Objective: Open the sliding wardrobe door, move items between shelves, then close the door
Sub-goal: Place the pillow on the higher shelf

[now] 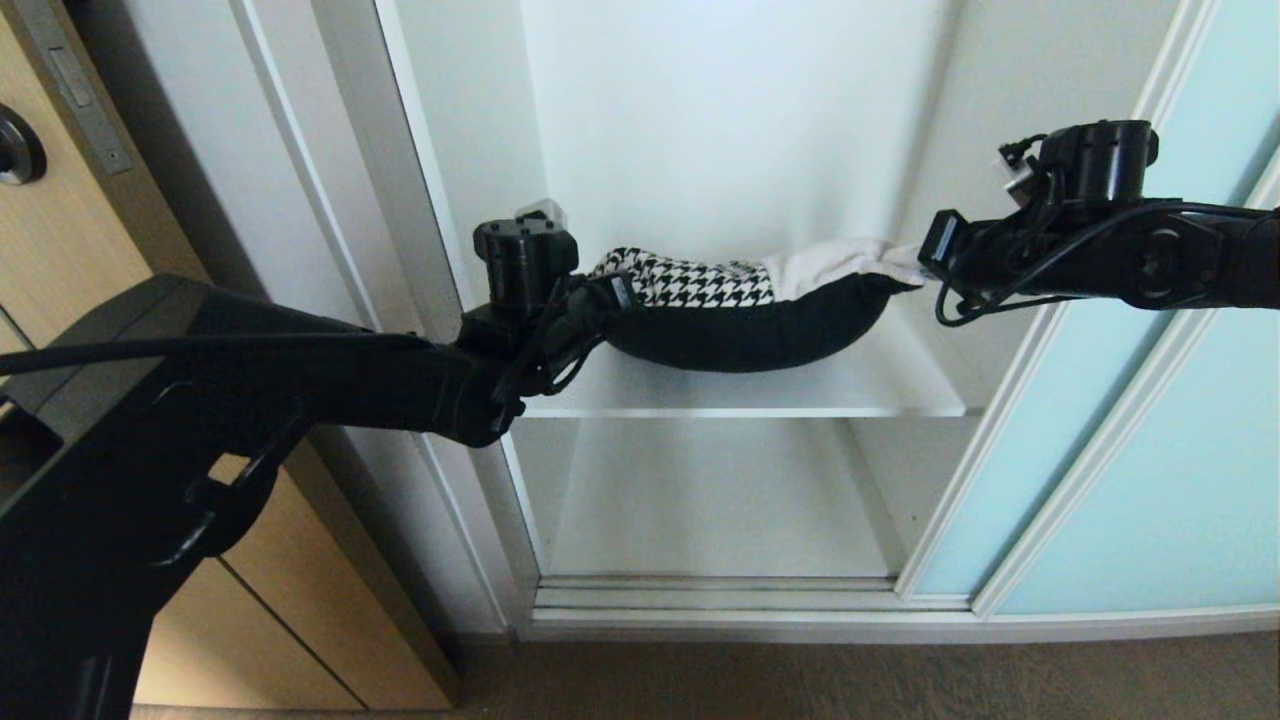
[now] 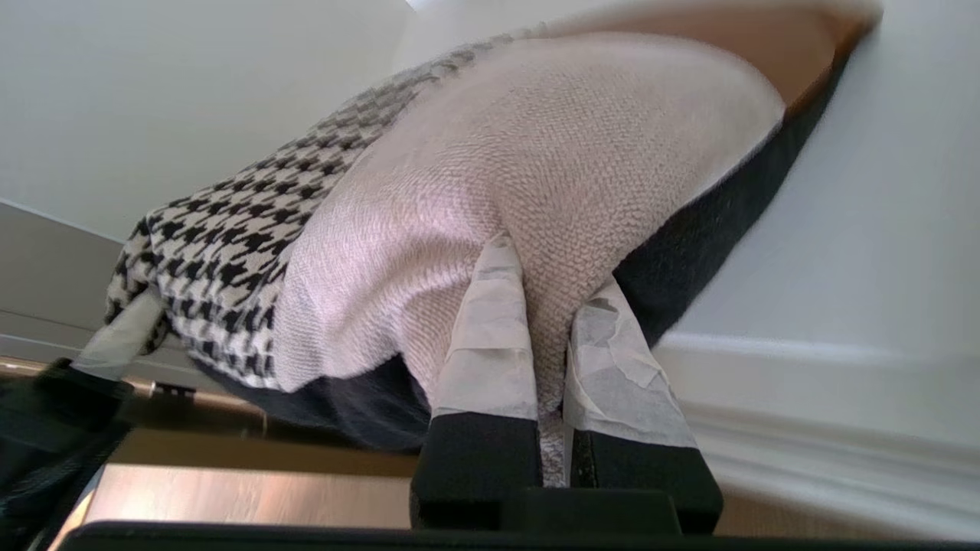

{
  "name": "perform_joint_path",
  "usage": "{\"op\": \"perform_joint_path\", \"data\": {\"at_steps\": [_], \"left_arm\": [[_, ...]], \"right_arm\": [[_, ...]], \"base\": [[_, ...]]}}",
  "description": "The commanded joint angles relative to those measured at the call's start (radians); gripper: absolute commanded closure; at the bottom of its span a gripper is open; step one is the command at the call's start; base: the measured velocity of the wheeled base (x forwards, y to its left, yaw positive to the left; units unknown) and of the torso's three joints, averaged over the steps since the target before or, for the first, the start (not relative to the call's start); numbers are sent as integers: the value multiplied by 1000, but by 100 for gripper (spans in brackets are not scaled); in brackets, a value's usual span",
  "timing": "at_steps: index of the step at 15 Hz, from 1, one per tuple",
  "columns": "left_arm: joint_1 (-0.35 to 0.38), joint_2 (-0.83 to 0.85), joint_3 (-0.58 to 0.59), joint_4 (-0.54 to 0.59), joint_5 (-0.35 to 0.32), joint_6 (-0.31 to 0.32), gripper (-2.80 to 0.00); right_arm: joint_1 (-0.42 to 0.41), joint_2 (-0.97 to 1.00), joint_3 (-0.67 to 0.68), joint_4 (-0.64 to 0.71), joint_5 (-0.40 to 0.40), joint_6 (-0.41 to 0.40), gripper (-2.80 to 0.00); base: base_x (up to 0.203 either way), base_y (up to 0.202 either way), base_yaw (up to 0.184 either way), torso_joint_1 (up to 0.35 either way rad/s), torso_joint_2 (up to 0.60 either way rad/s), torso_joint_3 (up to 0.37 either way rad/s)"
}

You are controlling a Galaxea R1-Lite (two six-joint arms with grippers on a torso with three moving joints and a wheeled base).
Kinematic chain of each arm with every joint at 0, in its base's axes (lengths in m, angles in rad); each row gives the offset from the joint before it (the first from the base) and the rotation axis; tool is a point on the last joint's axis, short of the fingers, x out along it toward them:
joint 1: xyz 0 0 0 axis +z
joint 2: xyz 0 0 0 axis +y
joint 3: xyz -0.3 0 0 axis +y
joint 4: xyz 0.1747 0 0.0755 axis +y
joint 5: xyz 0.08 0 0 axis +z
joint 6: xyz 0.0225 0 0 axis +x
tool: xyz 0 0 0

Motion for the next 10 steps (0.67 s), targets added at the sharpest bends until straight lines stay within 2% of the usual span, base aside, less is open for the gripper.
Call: {"op": "perform_joint_path", "data": {"at_steps": [1,4,6,10], "left_arm": [[-1,22,41,26,2,-3,0],[-4,83,36,89,8,14,0],[-3,94,30,102,21,69,0],[15,131,11,97,81,74,0]], "right_arm": [[-7,23,15,3,5,4,0],[-16,118,-82,60,-13,10,0],[-19,152,-91,86,-31,5,0],[-13,204,-89,87,-40,4,0]], "base": [[0,0,0,0,0,0],[0,0,0,0,0,0],[0,0,0,0,0,0],[0,0,0,0,0,0]]}}
